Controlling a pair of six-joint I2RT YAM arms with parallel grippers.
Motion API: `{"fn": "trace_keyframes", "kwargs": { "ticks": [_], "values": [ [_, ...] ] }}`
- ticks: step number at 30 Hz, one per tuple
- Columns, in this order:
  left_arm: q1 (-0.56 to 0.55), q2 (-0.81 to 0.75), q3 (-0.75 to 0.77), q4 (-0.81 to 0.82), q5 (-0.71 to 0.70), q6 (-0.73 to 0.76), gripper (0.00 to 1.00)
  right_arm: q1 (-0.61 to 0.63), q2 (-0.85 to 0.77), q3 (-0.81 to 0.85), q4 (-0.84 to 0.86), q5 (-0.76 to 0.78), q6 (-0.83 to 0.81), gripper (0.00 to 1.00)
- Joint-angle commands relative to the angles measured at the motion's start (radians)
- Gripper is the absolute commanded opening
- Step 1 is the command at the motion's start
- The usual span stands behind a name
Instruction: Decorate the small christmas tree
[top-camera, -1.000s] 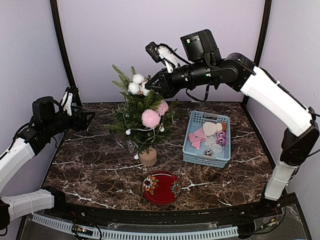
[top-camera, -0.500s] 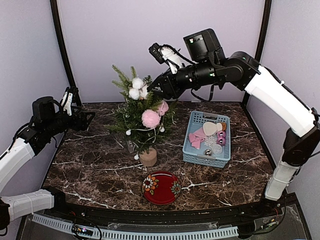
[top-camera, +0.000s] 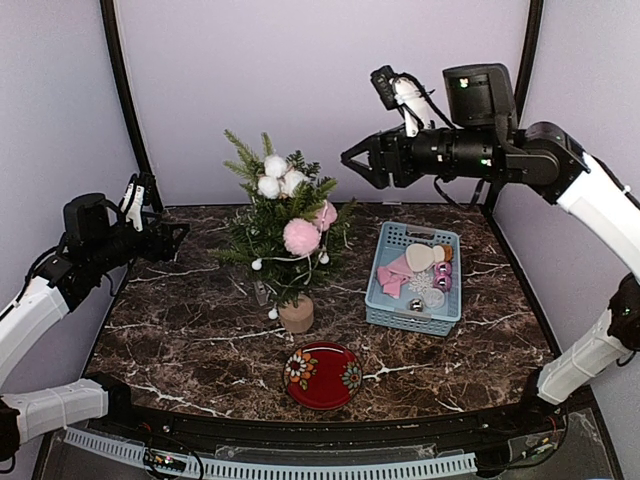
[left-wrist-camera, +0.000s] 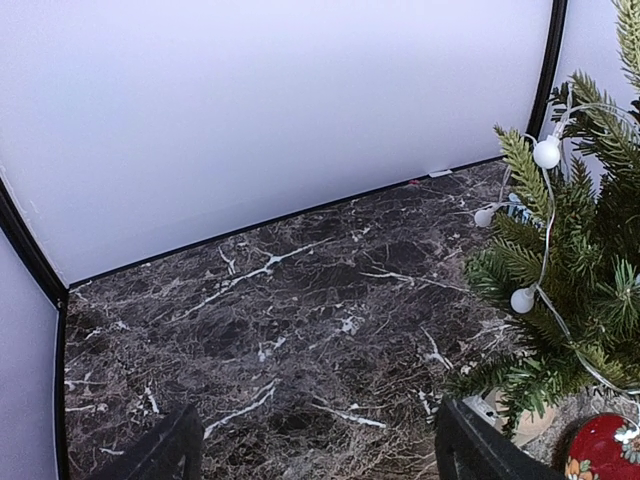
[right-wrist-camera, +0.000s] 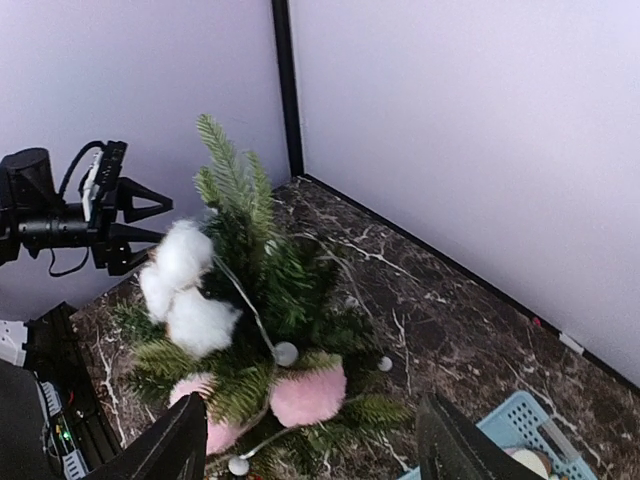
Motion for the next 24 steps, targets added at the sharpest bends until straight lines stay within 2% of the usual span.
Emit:
{"fn": "trace_keyframes", "kwargs": {
  "ticks": [1,5,9,13,19,24],
  "values": [
    [0.003,-0.016,-0.014,0.023,-0.014,-0.001,0.82,-0.111,-0.115,-0.181,0.115,0.067,0.157,0.73],
    [0.003,0.004,-0.013,0.022,-0.011,-0.001,0.82,-0.263,-0.167,-0.355,0.143,0.023,0.263,0.73],
    [0.002,0.01,-0.013,0.023,-0.013,-0.001,0.82,-0.407,-0.142,-0.484,0.168,-0.035,0.316,0.65],
    [0.003,0.014,-0.015,0.023,-0.019,0.001,0.82,-0.493,-0.077,-0.592,0.216,-0.072,0.345,0.59],
    [0.003,0.024,-0.013,0.025,-0.022,0.004,0.82,-0.553,0.045,-0.646,0.274,0.036,0.362,0.58],
    [0.003,0.034,-0.011,0.024,-0.021,0.005,0.82,-0.581,0.18,-0.611,0.285,0.082,0.328,0.59]
  ]
}}
